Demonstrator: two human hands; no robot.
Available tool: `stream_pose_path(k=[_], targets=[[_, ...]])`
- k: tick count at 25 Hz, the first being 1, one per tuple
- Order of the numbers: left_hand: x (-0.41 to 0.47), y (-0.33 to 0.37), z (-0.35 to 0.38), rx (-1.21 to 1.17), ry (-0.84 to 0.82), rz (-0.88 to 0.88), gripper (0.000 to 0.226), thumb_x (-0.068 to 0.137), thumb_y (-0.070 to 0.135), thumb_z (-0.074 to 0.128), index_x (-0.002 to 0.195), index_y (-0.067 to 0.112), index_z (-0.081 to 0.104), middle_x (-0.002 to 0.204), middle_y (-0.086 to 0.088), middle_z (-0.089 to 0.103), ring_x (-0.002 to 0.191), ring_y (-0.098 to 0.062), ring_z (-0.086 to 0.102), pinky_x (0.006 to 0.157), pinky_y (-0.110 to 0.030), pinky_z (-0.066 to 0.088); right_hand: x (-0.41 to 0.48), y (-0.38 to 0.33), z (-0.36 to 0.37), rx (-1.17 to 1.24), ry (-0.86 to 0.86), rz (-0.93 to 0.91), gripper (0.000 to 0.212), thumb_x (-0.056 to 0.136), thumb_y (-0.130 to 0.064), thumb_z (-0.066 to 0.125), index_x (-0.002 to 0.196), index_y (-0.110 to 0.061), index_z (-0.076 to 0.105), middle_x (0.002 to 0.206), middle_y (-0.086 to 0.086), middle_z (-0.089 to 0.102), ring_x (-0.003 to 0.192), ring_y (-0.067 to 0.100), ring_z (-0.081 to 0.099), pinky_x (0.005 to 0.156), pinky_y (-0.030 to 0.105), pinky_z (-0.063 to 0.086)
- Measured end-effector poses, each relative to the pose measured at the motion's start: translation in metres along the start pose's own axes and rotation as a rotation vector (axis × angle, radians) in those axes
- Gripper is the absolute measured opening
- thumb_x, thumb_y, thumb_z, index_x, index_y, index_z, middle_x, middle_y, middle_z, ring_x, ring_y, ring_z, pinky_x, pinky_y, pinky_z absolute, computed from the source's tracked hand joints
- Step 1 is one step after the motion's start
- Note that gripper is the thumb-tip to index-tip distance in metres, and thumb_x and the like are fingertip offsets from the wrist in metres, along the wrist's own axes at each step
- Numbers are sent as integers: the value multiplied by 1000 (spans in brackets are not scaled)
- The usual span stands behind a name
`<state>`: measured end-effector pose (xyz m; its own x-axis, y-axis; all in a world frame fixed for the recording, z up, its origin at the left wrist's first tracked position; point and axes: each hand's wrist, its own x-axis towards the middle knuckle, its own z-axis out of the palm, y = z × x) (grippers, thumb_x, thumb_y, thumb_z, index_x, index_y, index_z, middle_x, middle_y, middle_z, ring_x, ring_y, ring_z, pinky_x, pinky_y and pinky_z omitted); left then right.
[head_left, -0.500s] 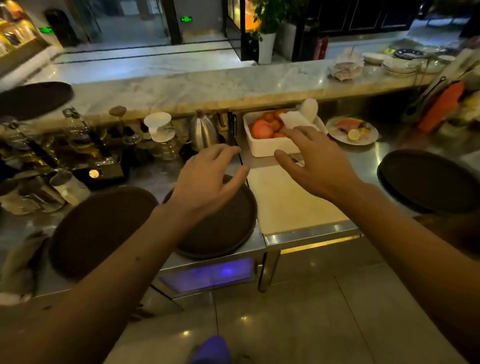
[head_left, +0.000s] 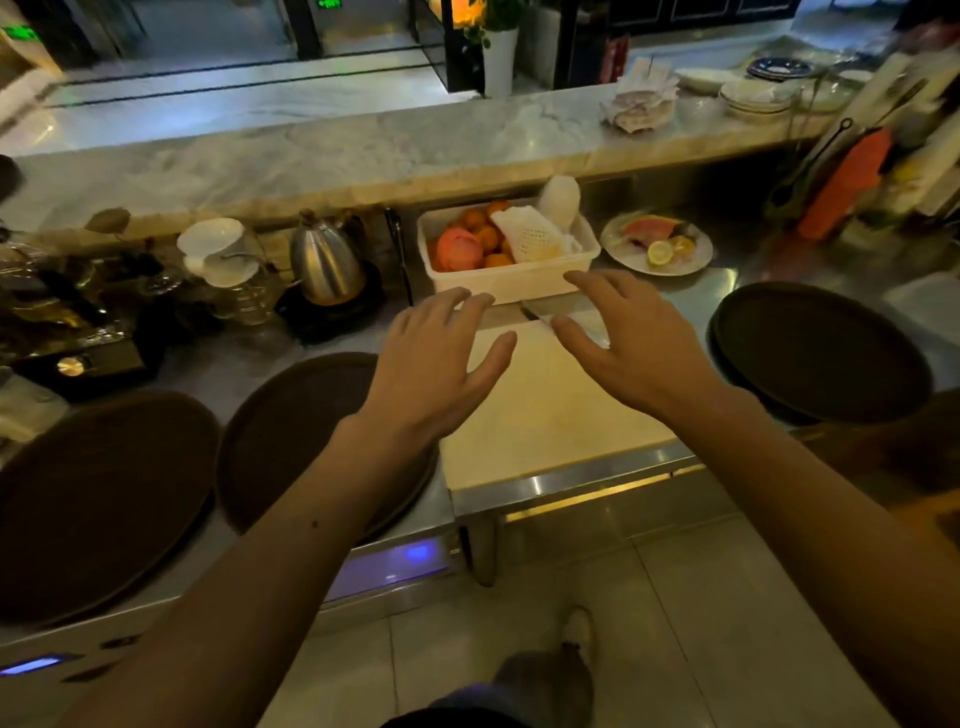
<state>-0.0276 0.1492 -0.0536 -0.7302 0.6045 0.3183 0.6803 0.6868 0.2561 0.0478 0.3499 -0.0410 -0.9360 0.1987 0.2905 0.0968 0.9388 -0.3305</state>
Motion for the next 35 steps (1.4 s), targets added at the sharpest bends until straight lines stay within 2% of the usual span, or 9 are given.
stream_pose_path(k=[6,9,17,22,26,32,35], targets=[[88,54,81,-35,-24,-60,54,96,52,36,137,19,49,141,-7,52,130,-24,46,105,-42,35,40,115,-12,-60,-77,3,53,95,-49,45,142,-25,43,141,5,50,128,24,46,98,38,39],[121,83,105,-78,-34,-80,58,94,54,32,136,19,50,139,-7,54,128,-25,48,104,-42,36,54,166,-19,-100,-140,26,53,95,-51,43,143,-28,40,145,5,47,131,24,43,102,41,39],[170,159,147,-127,-64,-58,50,95,54,35,132,23,52,130,-3,59,118,-22,54,97,-45,45,60,263,-47,-133,-119,48,52,94,-51,45,139,-24,44,141,8,51,126,28,49,97,40,42],[183,209,177,-111,-81,-157,51,96,54,34,133,24,51,133,-3,58,120,-22,54,100,-46,43,63,320,-46,-64,-157,-11,53,95,-48,46,142,-24,41,146,8,47,133,28,44,104,41,38],[212,276,219,-76,-31,-273,48,96,52,38,131,22,55,130,-2,61,117,-21,56,97,-41,46,70,402,-45,-44,-235,-71,56,95,-52,43,144,-25,39,148,7,44,135,27,42,107,45,38],[257,375,281,-79,-74,-387,49,97,51,36,132,21,53,131,-3,60,118,-22,56,98,-43,46,85,534,-70,23,-308,-90,59,95,-49,43,146,-21,34,144,10,46,129,28,47,103,45,41],[274,403,301,-88,-52,-418,47,97,48,38,130,19,54,127,-4,61,113,-21,58,94,-40,48,92,577,-71,18,-324,-84,60,96,-48,42,147,-20,32,146,12,44,130,30,46,103,46,42]])
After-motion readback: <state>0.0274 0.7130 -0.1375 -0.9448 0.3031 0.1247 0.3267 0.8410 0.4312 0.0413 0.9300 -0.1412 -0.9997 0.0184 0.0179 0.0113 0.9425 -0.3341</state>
